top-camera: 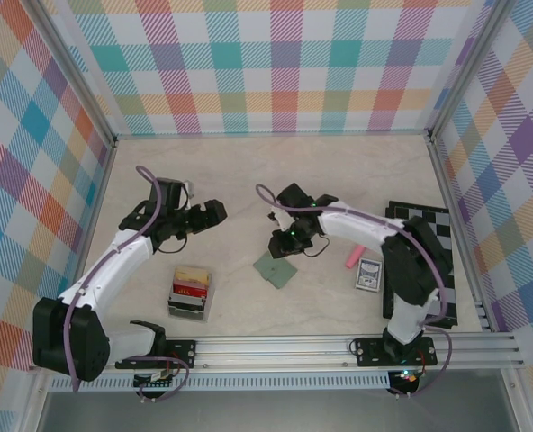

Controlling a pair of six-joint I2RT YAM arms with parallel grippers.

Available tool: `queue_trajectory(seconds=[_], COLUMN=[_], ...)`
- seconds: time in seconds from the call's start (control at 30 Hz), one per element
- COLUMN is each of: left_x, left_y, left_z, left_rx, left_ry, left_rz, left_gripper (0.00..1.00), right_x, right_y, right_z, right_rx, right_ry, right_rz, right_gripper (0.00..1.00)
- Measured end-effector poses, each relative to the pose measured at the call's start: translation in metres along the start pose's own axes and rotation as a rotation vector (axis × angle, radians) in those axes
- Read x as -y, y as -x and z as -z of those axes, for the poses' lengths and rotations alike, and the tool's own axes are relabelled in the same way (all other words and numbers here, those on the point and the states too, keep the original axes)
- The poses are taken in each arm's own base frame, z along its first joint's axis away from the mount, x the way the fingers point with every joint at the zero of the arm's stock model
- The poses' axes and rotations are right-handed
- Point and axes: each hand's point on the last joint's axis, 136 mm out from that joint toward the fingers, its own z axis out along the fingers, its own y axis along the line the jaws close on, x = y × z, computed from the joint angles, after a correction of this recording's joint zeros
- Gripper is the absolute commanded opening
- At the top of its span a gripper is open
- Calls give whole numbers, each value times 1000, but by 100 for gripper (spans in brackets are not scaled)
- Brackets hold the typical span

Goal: Put the credit cards into the card holder
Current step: Move the card holder to the center of the table, then rotate the card holder at the center of the table.

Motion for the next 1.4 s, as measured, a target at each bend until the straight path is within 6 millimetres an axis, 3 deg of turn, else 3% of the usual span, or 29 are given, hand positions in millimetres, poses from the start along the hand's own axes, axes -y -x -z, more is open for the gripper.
queue_trajectory(seconds=[0.13,0.3,0.43,0.57,0.83,1.03,1.2,1.4], left_x=[12,21,26,36,58,88,119,123], left_y=[-3,-8,-8,-9,-25,-43,-65,-94], left_z=[-19,-32,-38,-47,-77,-114,-149,-173], left_rx=[-62,-101,-120,-149,-264,-362,-455,-552], left_ry=[-7,-11,-16,-29,-52,-81,-109,-100], left_rz=[-32,-51,-61,-88,-152,-225,-294,-321], left_gripper=[89,89,88,86,82,71,62,60], right_x=[-2,-5,-6,5,37,64,81,85], right_y=[-21,-48,-53,-58,-60,-62,-67,-63], right_z=[6,-20,-36,-43,-23,-3,-2,-2], right_rx=[42,-25,-53,-66,-13,32,35,59], right_ry=[44,65,66,13,-76,-121,-139,-137], right_rz=[-76,-141,-154,-161,-155,-197,-264,-328], right_gripper=[19,19,18,20,25,25,24,24])
